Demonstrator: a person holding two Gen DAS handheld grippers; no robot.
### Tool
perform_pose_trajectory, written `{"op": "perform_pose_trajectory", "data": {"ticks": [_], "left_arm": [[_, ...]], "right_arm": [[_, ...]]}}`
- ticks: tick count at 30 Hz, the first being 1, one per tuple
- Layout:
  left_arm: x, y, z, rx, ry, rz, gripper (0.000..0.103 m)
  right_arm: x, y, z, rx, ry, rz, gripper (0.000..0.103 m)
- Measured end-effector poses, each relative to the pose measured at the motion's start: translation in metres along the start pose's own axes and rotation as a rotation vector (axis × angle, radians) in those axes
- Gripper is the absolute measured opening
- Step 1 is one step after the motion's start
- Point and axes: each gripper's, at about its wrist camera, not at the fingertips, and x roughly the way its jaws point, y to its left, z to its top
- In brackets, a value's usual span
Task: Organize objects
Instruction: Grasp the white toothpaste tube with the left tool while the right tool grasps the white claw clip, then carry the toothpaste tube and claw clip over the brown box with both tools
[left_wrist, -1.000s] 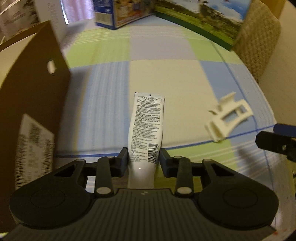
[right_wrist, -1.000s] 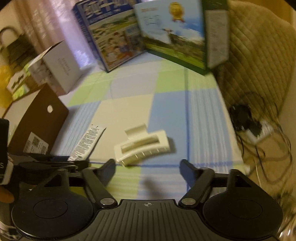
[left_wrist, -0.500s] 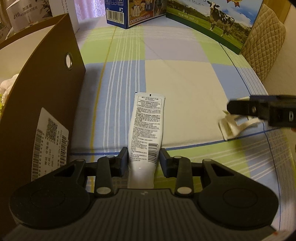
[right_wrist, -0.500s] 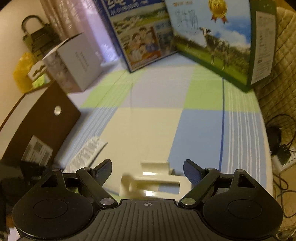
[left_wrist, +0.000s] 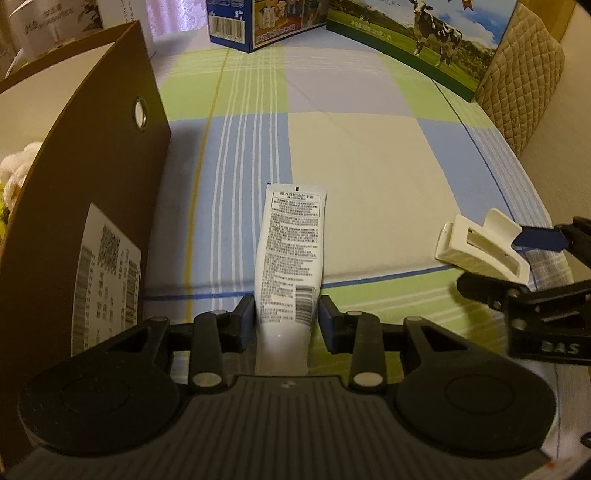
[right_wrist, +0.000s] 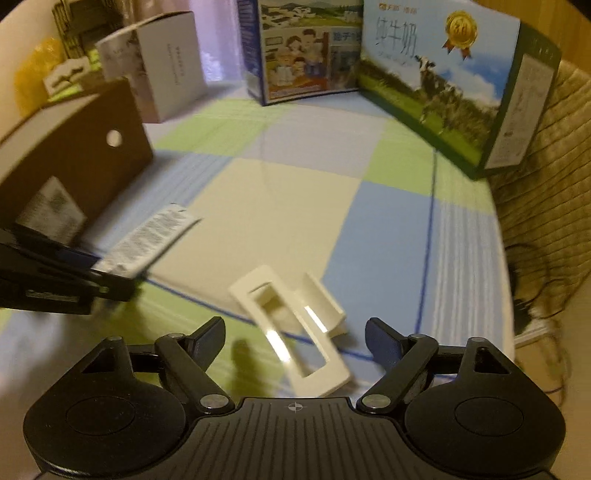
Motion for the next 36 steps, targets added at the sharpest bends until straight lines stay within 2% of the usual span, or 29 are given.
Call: {"op": "perform_pose_trajectory", "data": {"ticks": [1,2,3,7,12,18,31,36], "left_arm": [[0.0,0.0,0.001,0.002,0.002,0.001,0.031],[0.001,0.0,0.001,-0.002,0.002,-0.001,0.031],[0.001,0.001,0.001,-0.005,0.001,-0.003,0.031],[0.0,0.001,-0.005,0.0,-0.005,0.002,0.031],[-0.008,0.001,-0.018,0.013,0.002,-0.004,0.031],[-0.026,0.002,-0.05,0.031,0.02,-0.016,0.031],[-0.074,0.015,-0.127,0.05,0.049,-0.003,0.031],[-0.093,0.035,-0.155,0.038,0.069,0.0,0.031]], "right_arm": [[0.002,0.001,-0.001,-0.004,-0.004,-0.008,0.055],[0.003,0.002,-0.002,-0.005,-0.003,-0.017,0.054],[0.002,0.004,-0.004,-0.011,-0.007,-0.029,0.048],[-0.003,0.01,-0.009,-0.026,-0.007,-0.035,0.044],[-0.014,0.022,-0.019,-0.005,0.016,-0.035,0.042],[-0.034,0.045,-0.041,0.024,0.036,-0.023,0.042],[-0.075,0.103,-0.089,0.02,0.064,0.061,0.042],[-0.086,0.12,-0.103,0.02,0.072,0.094,0.042]]}}
